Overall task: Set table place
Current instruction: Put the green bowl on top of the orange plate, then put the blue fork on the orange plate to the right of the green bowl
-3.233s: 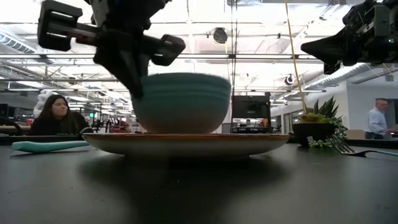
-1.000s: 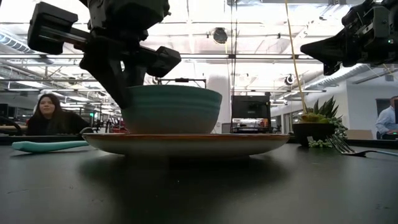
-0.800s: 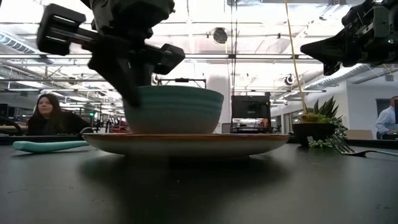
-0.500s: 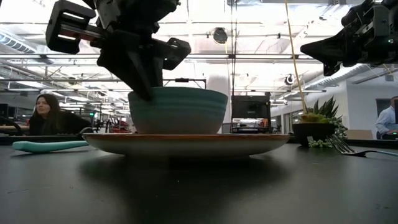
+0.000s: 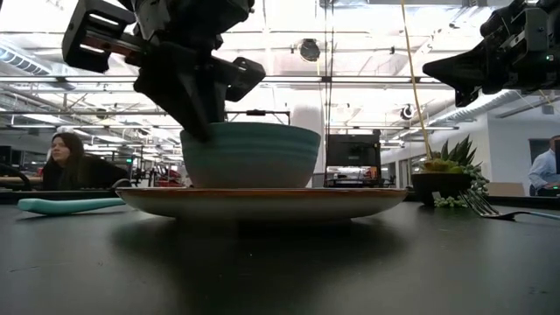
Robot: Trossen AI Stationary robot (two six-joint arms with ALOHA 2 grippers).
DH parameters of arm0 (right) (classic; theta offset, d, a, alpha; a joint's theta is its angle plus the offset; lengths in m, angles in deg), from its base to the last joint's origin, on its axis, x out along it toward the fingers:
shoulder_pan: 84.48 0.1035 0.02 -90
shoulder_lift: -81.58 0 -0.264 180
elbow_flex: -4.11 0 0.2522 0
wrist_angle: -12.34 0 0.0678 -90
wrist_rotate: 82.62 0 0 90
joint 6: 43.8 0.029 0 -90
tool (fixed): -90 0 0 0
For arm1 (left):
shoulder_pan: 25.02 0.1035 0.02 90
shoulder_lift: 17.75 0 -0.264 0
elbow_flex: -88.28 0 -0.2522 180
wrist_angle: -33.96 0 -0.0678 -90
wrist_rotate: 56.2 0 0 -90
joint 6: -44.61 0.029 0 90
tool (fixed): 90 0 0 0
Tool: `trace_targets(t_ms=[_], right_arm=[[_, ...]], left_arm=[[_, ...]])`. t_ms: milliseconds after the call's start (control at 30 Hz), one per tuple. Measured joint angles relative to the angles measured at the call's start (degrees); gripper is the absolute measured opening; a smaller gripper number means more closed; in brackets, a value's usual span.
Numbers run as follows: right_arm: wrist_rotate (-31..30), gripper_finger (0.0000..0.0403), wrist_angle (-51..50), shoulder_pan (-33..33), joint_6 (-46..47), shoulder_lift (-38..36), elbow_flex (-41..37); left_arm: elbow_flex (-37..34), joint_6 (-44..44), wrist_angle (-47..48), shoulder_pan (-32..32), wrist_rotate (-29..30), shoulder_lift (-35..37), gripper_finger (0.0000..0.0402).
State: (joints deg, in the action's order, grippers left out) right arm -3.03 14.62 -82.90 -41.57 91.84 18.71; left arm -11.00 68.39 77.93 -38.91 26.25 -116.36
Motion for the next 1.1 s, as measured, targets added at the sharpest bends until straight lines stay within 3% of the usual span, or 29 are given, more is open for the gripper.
trace_targets(t_ms=[300,600,800,933,1100], right_arm=[[0.0,0.0,-0.02,0.0,0.11,-0.01,-0.01],[0.0,0.0,-0.07,0.02,0.06,-0.01,-0.01],[0.02,0.0,-0.07,0.01,0.11,-0.02,0.0],[0.02,0.0,-0.07,0.0,0.13,0.0,-0.01],[0.02,0.0,-0.01,0.01,0.12,0.17,0.0]], left_arm=[[6.2,-0.63,6.62,0.04,0.37,0.1,0.0073],[6.53,2.53,7.6,0.59,14.94,0.1,0.0072],[6.53,4.13,9.02,0.31,12.83,0.49,0.0054],[6.58,4.29,10.55,0.13,10.79,3.62,0.0009],[4.88,4.19,10.91,0.15,9.57,9.63,0.0003]])
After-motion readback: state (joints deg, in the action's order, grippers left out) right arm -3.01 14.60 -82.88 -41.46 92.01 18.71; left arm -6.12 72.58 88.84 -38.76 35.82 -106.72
